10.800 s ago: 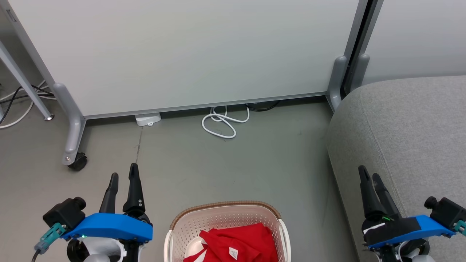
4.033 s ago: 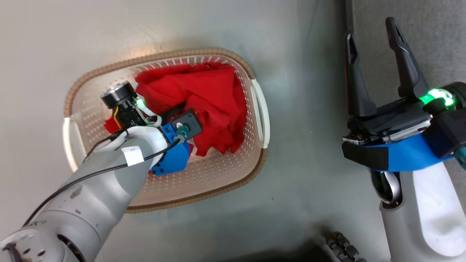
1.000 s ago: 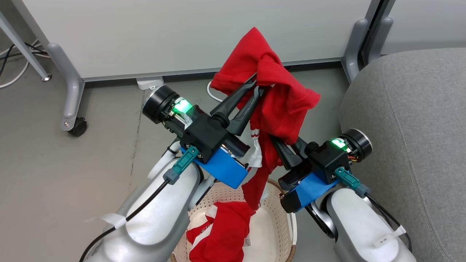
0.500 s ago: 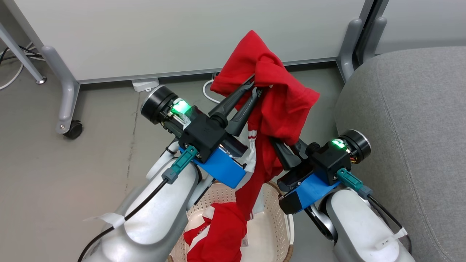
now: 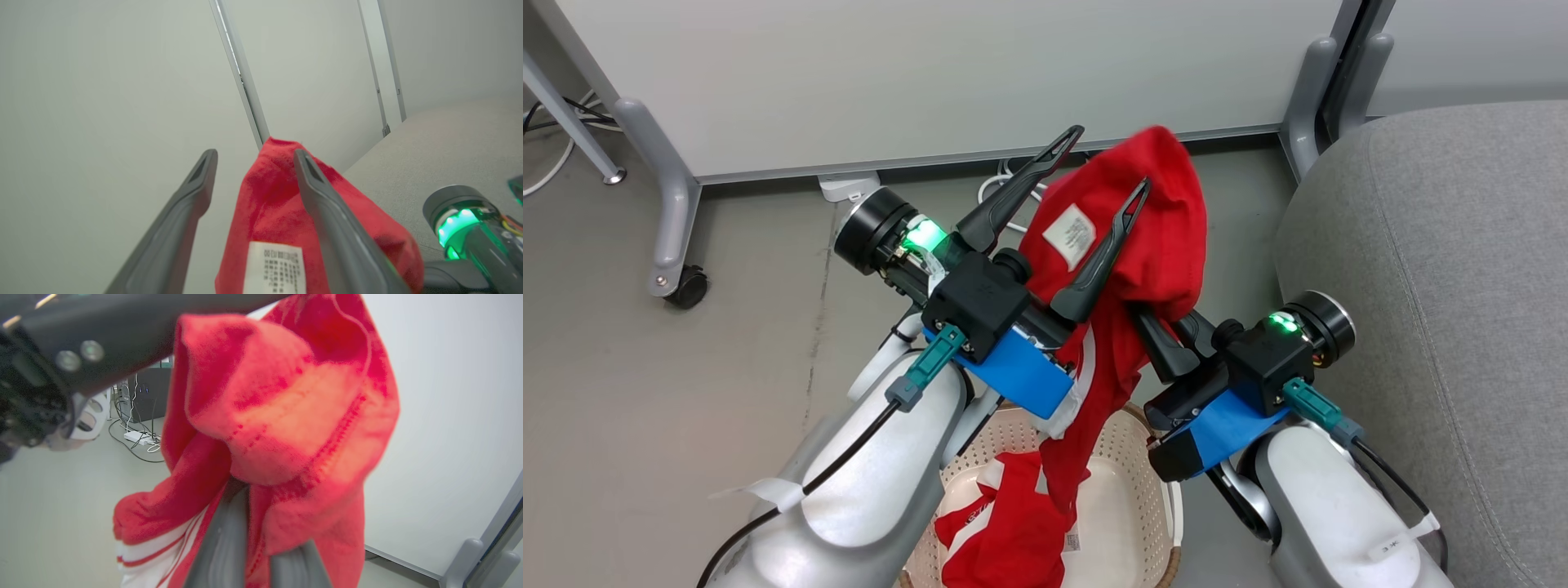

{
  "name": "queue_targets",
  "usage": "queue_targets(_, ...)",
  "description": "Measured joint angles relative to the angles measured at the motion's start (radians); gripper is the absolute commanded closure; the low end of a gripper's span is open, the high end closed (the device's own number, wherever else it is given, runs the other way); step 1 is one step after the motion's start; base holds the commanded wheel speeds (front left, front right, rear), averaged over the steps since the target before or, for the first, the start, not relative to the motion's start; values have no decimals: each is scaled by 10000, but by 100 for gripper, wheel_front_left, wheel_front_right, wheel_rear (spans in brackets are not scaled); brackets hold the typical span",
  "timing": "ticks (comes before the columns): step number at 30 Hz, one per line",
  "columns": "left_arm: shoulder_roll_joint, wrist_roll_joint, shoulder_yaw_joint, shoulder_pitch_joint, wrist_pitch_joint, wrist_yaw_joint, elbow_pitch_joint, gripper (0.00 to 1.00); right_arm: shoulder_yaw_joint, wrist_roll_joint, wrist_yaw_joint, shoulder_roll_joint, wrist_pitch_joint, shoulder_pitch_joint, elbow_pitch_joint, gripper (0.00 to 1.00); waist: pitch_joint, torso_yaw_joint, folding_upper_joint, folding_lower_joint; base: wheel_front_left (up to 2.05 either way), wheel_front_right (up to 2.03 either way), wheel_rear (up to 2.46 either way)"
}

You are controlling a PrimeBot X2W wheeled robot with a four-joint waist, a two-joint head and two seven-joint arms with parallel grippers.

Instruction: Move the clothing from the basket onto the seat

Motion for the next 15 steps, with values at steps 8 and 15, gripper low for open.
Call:
queue_targets(8,27,59,50,33,-2,0,-44,0,-479,84,0,6,0,196,-117,100,116,-162,0,0,0,0,0)
queue_targets(15,182,69,-4,96,-2,0,-65,0,-1269,58,0,13,0,488,-485,100,379,-609,0,0,0,0,0)
